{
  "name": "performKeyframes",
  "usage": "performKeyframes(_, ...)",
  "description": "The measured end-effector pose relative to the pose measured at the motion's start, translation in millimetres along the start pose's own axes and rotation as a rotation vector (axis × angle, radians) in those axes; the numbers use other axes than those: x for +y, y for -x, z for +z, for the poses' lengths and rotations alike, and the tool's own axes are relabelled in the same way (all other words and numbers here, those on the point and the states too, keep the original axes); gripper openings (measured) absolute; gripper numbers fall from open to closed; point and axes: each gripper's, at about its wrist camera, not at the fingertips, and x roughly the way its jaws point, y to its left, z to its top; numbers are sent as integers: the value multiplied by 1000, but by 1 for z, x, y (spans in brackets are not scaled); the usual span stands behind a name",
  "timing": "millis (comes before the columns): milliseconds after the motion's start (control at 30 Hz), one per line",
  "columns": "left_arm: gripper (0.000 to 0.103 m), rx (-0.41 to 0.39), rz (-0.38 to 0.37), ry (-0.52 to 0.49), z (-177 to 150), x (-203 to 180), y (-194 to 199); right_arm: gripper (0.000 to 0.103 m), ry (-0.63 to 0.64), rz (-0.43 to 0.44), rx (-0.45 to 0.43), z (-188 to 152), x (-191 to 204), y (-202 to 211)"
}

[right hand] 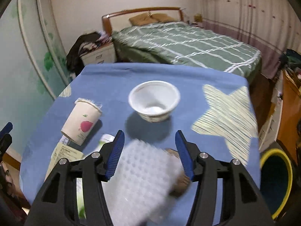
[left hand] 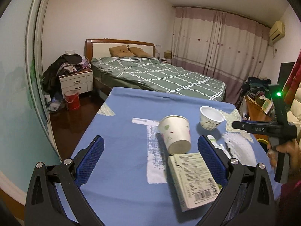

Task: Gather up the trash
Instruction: 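Grasp the white foam net with the right gripper and lift it, then carry the foam net into the bin and open the right gripper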

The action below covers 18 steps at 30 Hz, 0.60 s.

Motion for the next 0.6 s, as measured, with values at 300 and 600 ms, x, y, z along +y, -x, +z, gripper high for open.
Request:
performKeyframes(300,98,22,-8,40,-3,16,-15,63,-10,-98,8,-22,14,3)
performKeyframes(600,98,40,-47,31,-11,6,-29,72,-27,-122,18,-64,24,18)
